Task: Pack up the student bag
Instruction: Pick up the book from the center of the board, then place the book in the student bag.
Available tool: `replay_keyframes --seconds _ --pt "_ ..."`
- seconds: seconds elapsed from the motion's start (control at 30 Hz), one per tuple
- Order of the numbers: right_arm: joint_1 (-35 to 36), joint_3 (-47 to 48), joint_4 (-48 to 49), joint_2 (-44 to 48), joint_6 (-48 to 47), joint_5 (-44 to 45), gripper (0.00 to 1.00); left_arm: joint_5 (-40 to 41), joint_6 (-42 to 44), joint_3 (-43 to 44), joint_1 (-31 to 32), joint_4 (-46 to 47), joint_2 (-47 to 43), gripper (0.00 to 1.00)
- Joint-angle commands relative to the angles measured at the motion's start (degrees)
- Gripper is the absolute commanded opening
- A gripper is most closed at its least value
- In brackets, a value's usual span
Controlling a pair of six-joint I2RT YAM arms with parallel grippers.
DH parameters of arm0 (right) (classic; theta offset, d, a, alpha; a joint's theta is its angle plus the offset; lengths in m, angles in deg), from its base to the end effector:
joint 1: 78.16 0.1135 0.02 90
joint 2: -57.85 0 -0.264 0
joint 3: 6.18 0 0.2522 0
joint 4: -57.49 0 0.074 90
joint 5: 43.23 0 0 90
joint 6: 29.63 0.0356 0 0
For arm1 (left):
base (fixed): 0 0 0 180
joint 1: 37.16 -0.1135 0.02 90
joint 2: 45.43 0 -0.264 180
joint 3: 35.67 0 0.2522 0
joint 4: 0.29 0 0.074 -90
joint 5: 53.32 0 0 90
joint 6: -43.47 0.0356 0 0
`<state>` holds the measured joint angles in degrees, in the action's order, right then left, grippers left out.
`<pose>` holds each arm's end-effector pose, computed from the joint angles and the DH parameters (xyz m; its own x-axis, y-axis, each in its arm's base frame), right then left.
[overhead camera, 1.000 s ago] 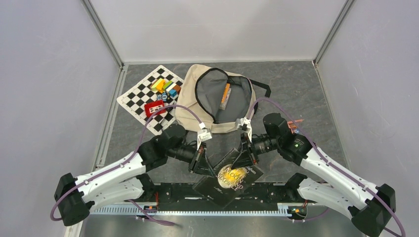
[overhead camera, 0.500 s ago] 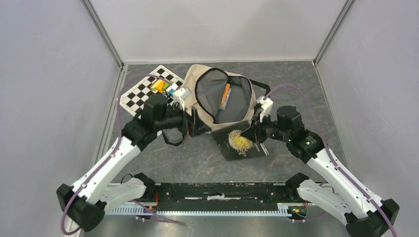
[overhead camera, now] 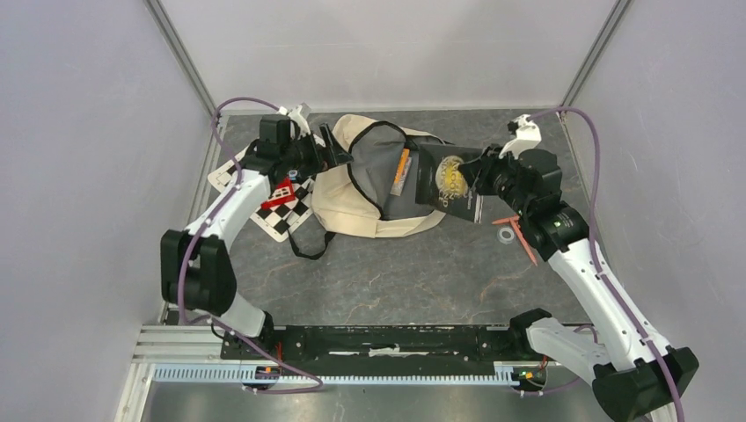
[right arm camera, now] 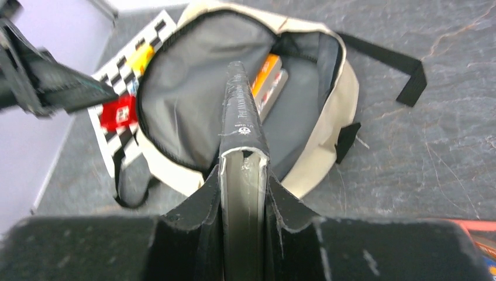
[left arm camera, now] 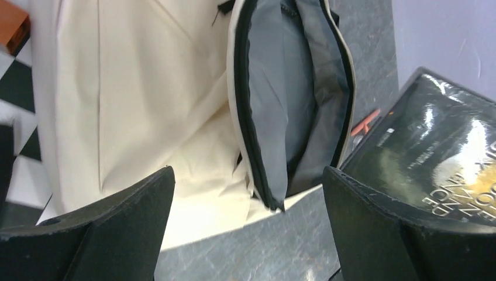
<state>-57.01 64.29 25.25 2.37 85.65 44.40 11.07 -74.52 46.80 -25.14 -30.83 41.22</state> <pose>0.2034 0.0803 0.3638 -0.4198 0.2951 -0.8583 -0.2412 0.8754 0.4189 0.3326 -0.0865 0.2982 -0.7431 -0.2745 -0.6103 0.2112 0.7692 -0.6031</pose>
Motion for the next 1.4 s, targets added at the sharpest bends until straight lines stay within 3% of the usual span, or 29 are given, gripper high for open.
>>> replay_keyframes --seconds 0.0,0.23,0.3,0.33,0.47,0.53,0.8,1.07,1.37 --pt "-2.6 4.3 12.7 -1.1 9.8 3.8 0.00 -1.9 -5.9 3.3 0.3 9.1 5.3 1.00" --pt "-3.5 2.3 15.5 -1.9 12.3 5.2 0.00 -10.0 -6.3 5.4 1.3 12.6 13.9 1.00" --pt "-3.7 1.6 15.5 -1.9 12.5 5.5 0.00 -12.9 -5.7 5.6 1.8 13.4 14.9 0.93" --pt "-3.8 1.1 15.6 -1.9 12.8 5.7 0.00 -13.9 -6.4 5.3 1.9 14.9 15.1 0.86" --pt "-4.5 -2.4 18.0 -1.5 14.7 6.3 0.00 -19.0 -11.7 3.4 1.9 23.7 14.1 0.25" --pt "-5.0 -3.4 19.5 -1.9 16.2 6.2 0.00 -20.0 -12.2 1.7 1.8 26.3 12.1 0.04" --pt "-6.1 -6.6 28.0 -6.4 24.9 -1.2 0.00 -18.8 -9.6 -2.2 1.8 29.2 2.6 0.02" --pt "-6.1 -6.7 35.4 -13.2 32.0 -6.2 0.00 -19.7 -9.0 -2.0 1.8 29.4 0.7 0.02" --pt "-4.8 -3.8 39.3 -24.4 35.7 -4.4 0.00 -21.1 -9.6 -1.9 1.8 30.4 0.6 0.02"
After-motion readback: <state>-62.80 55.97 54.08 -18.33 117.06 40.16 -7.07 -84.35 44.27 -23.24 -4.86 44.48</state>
